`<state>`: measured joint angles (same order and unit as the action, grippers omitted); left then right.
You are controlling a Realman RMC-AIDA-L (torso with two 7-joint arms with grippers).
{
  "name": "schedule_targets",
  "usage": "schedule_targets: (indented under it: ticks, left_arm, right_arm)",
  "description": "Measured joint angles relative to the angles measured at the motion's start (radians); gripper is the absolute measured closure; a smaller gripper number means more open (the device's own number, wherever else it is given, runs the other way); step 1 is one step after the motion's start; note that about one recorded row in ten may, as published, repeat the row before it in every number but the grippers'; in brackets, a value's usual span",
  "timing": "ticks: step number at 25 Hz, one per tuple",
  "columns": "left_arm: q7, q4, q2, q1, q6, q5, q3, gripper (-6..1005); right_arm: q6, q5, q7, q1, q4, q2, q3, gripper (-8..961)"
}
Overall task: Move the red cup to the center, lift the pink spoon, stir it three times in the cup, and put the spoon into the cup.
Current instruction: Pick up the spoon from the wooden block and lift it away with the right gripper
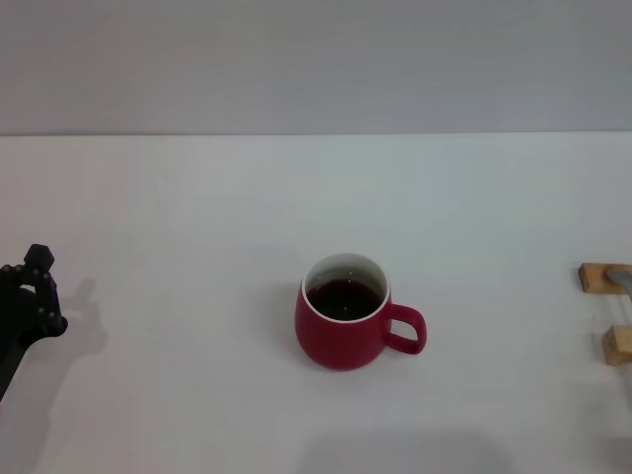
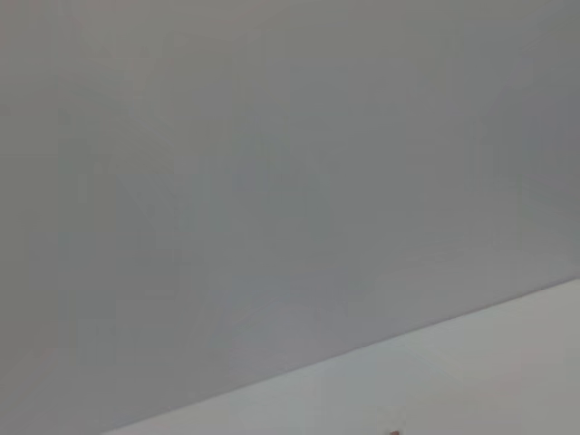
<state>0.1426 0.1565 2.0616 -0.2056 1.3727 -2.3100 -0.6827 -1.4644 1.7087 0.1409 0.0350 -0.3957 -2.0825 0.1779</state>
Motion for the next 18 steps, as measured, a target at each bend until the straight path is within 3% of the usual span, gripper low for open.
schedule_targets:
  ticks: [18]
  left_arm:
    - [0.000,0.000,0.000,-0.004,-0.007,0.003,0.000,1000]
  right_arm:
    - [0.051,0.000,0.000,-0.027,0.013,-0.002,0.003,237]
